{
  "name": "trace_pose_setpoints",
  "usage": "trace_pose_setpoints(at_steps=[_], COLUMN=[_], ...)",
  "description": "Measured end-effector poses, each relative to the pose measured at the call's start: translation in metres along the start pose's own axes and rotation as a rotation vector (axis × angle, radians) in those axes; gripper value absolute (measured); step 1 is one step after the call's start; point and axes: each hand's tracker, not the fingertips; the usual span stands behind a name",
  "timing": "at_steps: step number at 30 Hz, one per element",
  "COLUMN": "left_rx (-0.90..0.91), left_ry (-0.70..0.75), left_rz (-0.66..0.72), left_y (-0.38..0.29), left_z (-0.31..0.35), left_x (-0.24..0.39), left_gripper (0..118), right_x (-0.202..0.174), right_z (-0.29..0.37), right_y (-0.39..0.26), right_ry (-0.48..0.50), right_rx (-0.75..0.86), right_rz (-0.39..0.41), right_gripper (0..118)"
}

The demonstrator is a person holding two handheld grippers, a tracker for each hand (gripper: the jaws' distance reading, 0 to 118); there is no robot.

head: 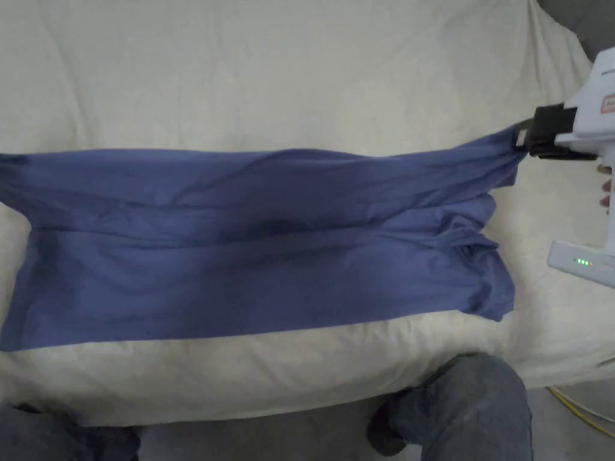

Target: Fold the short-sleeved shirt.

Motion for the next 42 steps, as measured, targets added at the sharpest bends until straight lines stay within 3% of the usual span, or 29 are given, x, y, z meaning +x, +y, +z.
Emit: trace_pose_setpoints(at_steps=[3, 5, 7, 8, 9, 10, 11, 12, 13, 15, 17, 20, 24, 28, 29, 31, 32, 33, 34, 35, 36, 38, 42], left_rx=[-0.026, -0.068, -0.110, -0.129, -0.142, -0.152, -0.149, -0.137, -0.127, -0.047, 0.053, 0.241, 0.491, 0.593, 0.610, 0.620, 0.621, 0.623, 0.625, 0.619, 0.596, 0.562, 0.510], left_ry=[0.022, 0.056, 0.103, 0.156, 0.185, 0.199, 0.210, 0.217, 0.236, 0.210, 0.209, 0.210, 0.250, 0.193, 0.172, 0.169, 0.168, 0.163, 0.154, 0.138, 0.101, 0.084, 0.062], left_rz=[0.041, 0.072, 0.107, 0.120, 0.119, 0.123, 0.137, 0.144, 0.158, 0.137, 0.081, -0.042, -0.237, -0.278, -0.279, -0.284, -0.290, -0.290, -0.284, -0.265, -0.262, -0.251, -0.198], left_y=[-0.043, -0.076, -0.104, -0.116, -0.126, -0.135, -0.142, -0.144, -0.143, -0.134, -0.118, -0.098, -0.090, -0.087, -0.087, -0.086, -0.087, -0.086, -0.086, -0.085, -0.086, -0.084, -0.079], left_z=[0.010, 0.012, 0.008, 0.005, 0.002, 0.000, 0.000, 0.006, 0.011, 0.026, 0.045, 0.072, 0.092, 0.106, 0.109, 0.114, 0.113, 0.113, 0.113, 0.115, 0.115, 0.113, 0.108], left_x=[-0.009, -0.013, -0.018, -0.019, -0.020, -0.023, -0.024, -0.020, -0.018, -0.011, 0.003, 0.031, 0.069, 0.098, 0.105, 0.115, 0.118, 0.120, 0.123, 0.123, 0.123, 0.123, 0.111], left_gripper=[2, 3, 21, 38, 70, 90, 108, 118, 118, 118, 118, 118, 118, 118, 114, 72, 41, 10, 0, 0, 0, 0, 0], right_x=[0.017, 0.029, 0.036, 0.038, 0.041, 0.042, 0.040, 0.040, 0.038, 0.032, 0.023, 0.004, -0.028, -0.060, -0.067, -0.076, -0.079, -0.081, -0.082, -0.082, -0.080, -0.079, -0.077], right_z=[0.010, 0.008, 0.005, 0.004, 0.004, 0.004, 0.007, 0.009, 0.014, 0.031, 0.051, 0.080, 0.108, 0.121, 0.123, 0.124, 0.125, 0.126, 0.125, 0.123, 0.121, 0.118, 0.110], right_y=[-0.050, -0.085, -0.115, -0.128, -0.137, -0.145, -0.151, -0.155, -0.155, -0.150, -0.138, -0.122, -0.111, -0.109, -0.109, -0.109, -0.110, -0.110, -0.108, -0.107, -0.106, -0.102, -0.098], right_ry=[0.007, 0.016, 0.027, 0.037, 0.037, 0.023, 0.000, -0.039, -0.066, -0.112, -0.097, -0.063, -0.028, -0.020, -0.032, -0.032, -0.024, -0.010, 0.005, 0.011, 0.033, 0.087, 0.084], right_rx=[-0.019, -0.068, -0.085, -0.087, -0.097, -0.103, -0.107, -0.105, -0.102, -0.017, 0.101, 0.250, 0.431, 0.535, 0.547, 0.552, 0.574, 0.588, 0.592, 0.582, 0.576, 0.548, 0.522], right_rz=[-0.053, -0.133, -0.225, -0.255, -0.252, -0.240, -0.225, -0.192, -0.165, -0.121, -0.067, -0.003, 0.057, 0.163, 0.171, 0.172, 0.165, 0.147, 0.119, 0.087, 0.040, 0.044, 0.023], right_gripper=[3, 3, 3, 4, 16, 33, 58, 87, 100, 104, 105, 116, 118, 118, 118, 111, 96, 65, 30, 1, 1, 1, 1])
